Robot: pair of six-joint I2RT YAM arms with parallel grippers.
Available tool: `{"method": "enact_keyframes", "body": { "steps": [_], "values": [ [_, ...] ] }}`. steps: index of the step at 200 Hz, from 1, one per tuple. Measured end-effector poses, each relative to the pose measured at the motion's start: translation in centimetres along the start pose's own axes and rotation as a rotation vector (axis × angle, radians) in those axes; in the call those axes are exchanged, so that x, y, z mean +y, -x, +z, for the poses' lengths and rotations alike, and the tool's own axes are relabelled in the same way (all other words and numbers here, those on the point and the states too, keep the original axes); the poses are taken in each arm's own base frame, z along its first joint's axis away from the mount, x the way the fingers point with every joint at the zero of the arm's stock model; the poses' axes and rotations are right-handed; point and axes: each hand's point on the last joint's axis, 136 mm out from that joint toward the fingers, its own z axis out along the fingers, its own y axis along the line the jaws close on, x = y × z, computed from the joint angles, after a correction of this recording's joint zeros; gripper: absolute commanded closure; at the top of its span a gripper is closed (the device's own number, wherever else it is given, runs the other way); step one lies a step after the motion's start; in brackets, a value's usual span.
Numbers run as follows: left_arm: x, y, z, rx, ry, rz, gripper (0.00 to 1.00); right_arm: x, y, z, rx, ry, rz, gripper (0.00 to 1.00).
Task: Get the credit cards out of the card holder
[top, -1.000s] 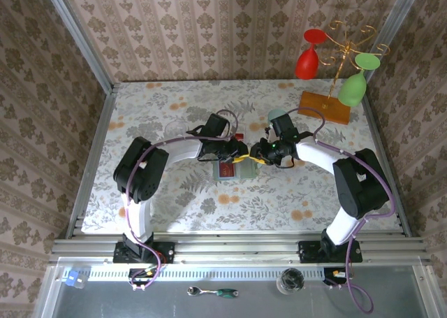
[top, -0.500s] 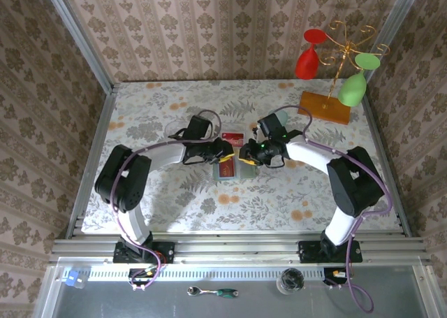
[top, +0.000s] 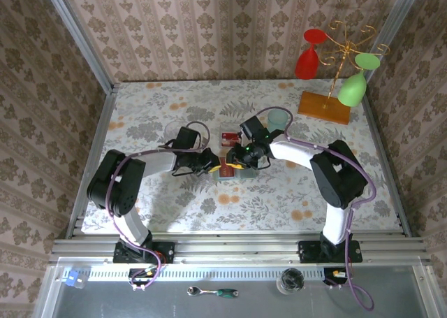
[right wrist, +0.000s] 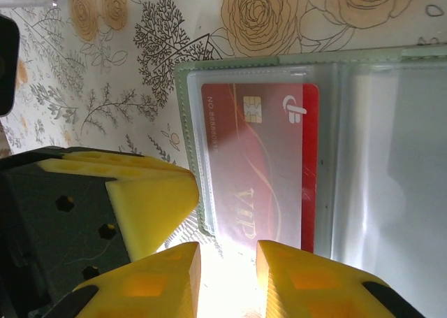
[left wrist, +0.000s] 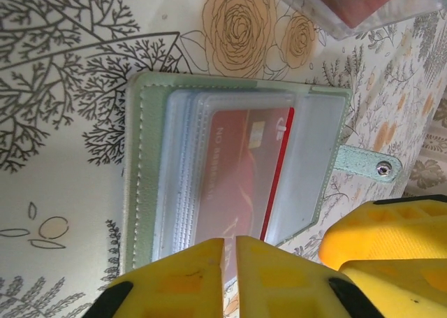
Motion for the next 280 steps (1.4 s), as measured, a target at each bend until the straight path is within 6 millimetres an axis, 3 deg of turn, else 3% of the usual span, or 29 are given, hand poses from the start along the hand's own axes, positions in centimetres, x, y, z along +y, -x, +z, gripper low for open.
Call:
{"method": "enact_keyframes", "body": {
  "steps": [54, 105, 280],
  "values": [
    [-0.2, 0.2, 0.1, -0.005, -0.012, 0.012, 1.00, -0.2, 0.1, 0.3, 0.007, -0.012, 0.005, 0.73],
    [1.1, -0.2, 0.7, 0.017, 0.023, 0.000, 1.00, -0.7, 0.0, 1.0, 0.023, -0.028, 0.016, 0.73],
    [1.4, 0.3, 0.4, -0.001, 0.035, 0.016, 0.95, -1.5, 0.1, 2.1, 0.040, -0.050, 0.023, 0.74]
  ]
}}
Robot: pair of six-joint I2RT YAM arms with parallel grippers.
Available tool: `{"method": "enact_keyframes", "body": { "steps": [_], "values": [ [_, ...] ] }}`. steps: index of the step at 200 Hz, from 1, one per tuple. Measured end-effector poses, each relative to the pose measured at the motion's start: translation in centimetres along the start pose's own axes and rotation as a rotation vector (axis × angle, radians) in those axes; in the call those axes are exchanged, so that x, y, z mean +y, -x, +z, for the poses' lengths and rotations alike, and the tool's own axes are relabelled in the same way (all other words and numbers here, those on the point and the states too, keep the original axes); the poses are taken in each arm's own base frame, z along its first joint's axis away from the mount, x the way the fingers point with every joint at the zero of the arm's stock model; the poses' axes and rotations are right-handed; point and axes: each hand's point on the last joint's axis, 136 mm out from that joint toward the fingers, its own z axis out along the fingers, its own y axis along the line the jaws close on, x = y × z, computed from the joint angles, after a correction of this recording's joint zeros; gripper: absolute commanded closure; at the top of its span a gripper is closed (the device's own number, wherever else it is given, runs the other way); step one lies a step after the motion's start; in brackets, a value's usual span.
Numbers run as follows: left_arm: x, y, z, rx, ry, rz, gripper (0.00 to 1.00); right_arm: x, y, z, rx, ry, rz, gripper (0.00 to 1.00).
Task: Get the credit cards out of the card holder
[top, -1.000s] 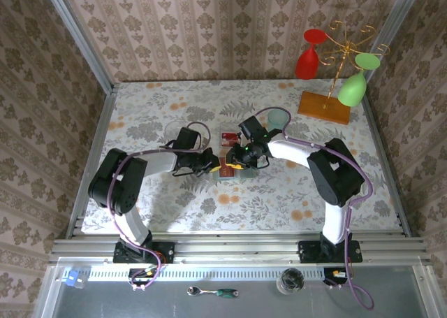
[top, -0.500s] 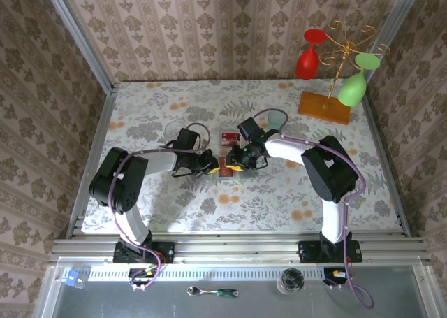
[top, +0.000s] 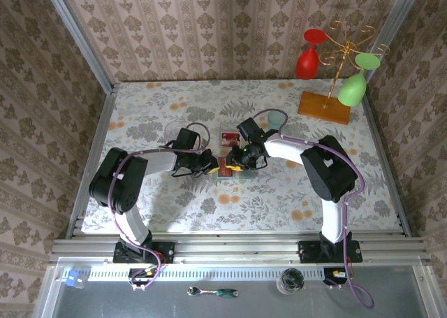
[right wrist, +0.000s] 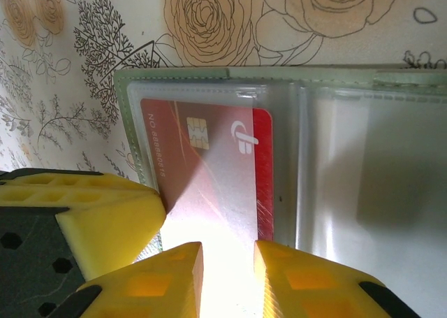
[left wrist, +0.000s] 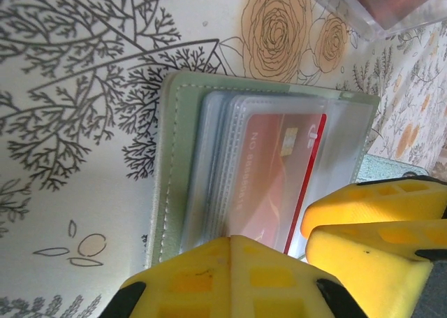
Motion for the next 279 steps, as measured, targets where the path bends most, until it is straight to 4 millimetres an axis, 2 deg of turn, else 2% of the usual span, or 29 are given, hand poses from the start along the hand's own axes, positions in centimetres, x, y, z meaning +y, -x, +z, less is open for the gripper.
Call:
{"method": "enact_keyframes", "body": {
  "steps": [25, 63, 124, 279],
  "values": [
    [0.1, 0.1, -0.2, -0.010, 0.008, 0.006, 0.90, 0.0, 0.0, 0.0, 0.000, 0.000, 0.000, 0.74],
    [-0.3, 0.4, -0.6, -0.027, 0.004, 0.016, 0.89, 0.1, 0.1, -0.1, -0.003, 0.003, -0.002, 0.74],
    [-0.3, 0.6, -0.6, -0.038, 0.004, 0.023, 1.00, 0.8, 0.6, -0.3, -0.015, 0.014, -0.019, 0.75],
    [0.5, 0.5, -0.3, -0.025, 0.021, 0.004, 1.00, -0.1, 0.7, 0.8, 0.001, -0.007, -0.022, 0.75]
  ]
}}
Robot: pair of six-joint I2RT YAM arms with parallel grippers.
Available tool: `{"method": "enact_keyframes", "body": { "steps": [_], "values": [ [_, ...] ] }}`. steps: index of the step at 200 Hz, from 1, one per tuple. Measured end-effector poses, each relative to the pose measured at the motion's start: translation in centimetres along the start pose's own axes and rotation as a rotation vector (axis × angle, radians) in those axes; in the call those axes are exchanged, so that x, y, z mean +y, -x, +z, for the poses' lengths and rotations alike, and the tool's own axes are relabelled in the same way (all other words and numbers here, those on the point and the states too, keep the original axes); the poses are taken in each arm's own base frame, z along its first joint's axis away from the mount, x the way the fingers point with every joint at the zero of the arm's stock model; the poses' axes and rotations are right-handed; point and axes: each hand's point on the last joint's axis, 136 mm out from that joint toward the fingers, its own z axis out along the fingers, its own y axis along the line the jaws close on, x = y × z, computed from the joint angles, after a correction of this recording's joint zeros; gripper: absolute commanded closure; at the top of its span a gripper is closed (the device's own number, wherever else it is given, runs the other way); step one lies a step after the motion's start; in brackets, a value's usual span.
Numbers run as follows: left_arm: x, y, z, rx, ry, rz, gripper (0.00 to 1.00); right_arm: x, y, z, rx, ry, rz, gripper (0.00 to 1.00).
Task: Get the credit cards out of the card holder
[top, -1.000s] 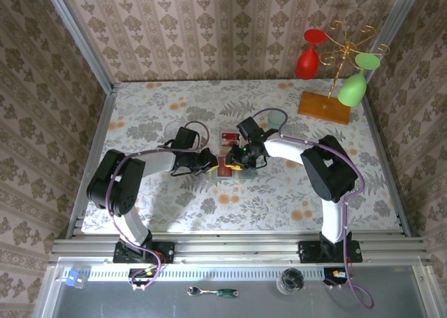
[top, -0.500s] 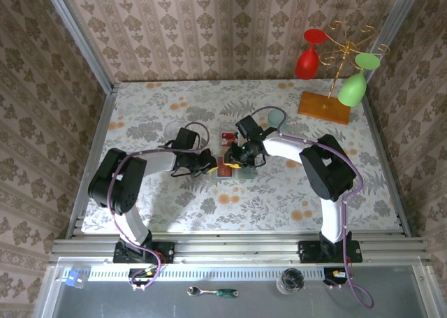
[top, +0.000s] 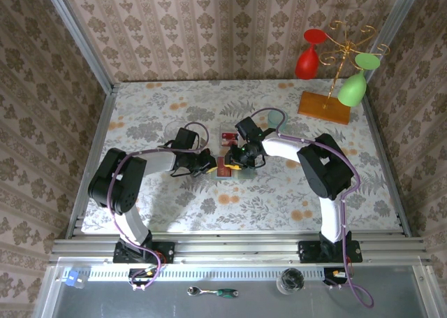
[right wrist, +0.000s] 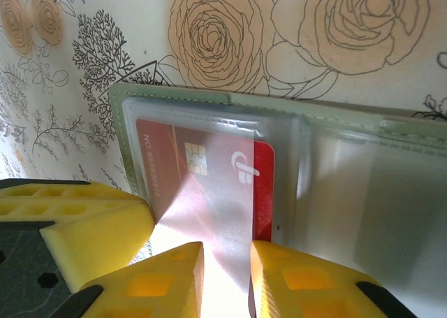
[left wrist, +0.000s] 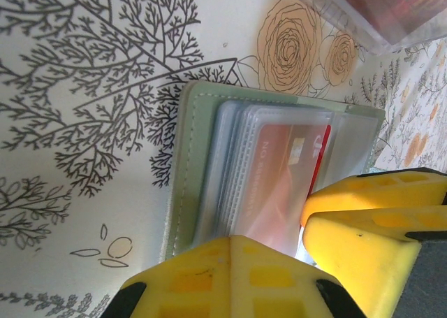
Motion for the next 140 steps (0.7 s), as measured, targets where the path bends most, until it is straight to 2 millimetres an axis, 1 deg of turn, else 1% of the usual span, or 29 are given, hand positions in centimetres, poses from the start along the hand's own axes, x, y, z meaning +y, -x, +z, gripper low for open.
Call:
{"method": "enact_keyframes", "body": {
  "steps": [66, 140],
  "values": [
    [0.03, -0.03, 0.02, 0.000, -0.001, 0.000, 1.00, -0.73, -0.02, -0.19, -0.001, -0.045, -0.020, 0.75],
    [0.01, -0.11, 0.00, 0.002, -0.004, 0.001, 1.00, -0.80, -0.05, -0.27, -0.001, -0.051, -0.029, 0.75]
  ]
}}
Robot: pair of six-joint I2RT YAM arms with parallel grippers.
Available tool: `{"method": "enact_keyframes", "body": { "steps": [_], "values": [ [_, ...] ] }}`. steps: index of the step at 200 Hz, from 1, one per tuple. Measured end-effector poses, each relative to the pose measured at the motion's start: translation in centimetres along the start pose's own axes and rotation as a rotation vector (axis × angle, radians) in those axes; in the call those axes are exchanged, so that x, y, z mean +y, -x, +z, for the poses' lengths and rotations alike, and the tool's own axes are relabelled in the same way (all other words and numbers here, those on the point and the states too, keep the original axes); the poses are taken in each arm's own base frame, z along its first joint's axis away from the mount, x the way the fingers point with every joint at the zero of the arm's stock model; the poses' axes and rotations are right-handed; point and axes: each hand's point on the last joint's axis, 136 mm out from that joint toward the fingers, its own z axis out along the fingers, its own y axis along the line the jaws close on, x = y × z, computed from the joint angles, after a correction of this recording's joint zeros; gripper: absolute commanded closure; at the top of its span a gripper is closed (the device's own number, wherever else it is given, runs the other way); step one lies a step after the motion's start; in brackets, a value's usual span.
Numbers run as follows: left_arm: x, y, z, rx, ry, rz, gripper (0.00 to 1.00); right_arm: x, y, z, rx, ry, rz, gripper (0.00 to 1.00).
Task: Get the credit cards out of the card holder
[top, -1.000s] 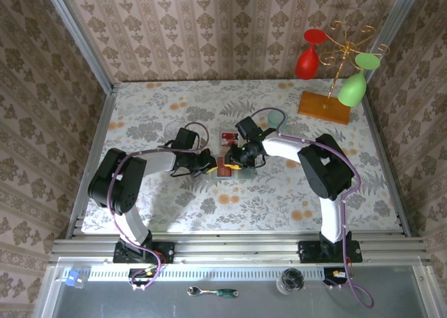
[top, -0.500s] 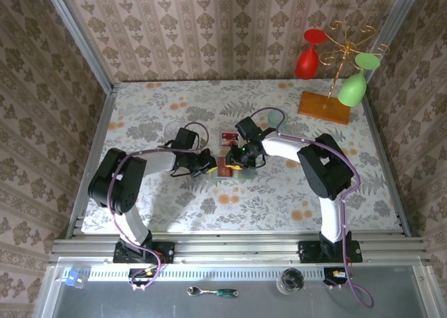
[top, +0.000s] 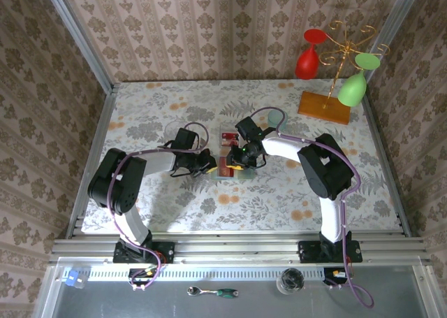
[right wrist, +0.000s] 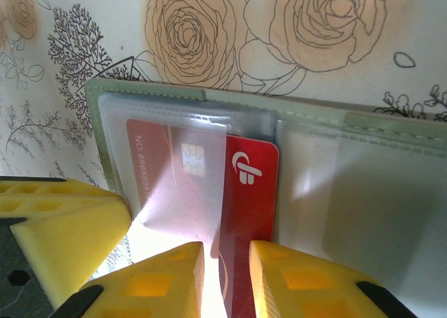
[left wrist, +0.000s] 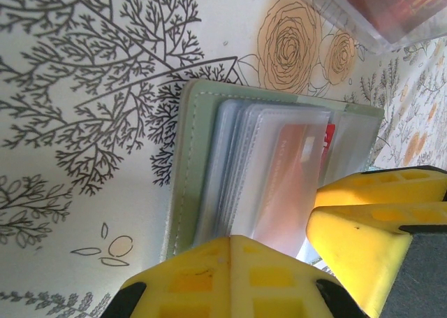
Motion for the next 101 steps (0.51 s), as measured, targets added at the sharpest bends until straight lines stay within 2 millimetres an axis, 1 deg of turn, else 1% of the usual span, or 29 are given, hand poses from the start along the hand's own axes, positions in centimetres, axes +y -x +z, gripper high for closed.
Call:
{"method": "enact_keyframes", "body": {
  "steps": [70, 101],
  "values": [
    [0.09, -0.40, -0.29, 0.013, 0.010, -0.009, 1.00, -0.75, 0.27, -0.29, -0.003, -0.025, 0.007, 0.74],
    [-0.25, -0.43, -0.70, 0.014, 0.011, -0.007, 1.00, -0.94, 0.35, -0.36, -0.004, -0.029, 0.000, 0.74]
  ]
}}
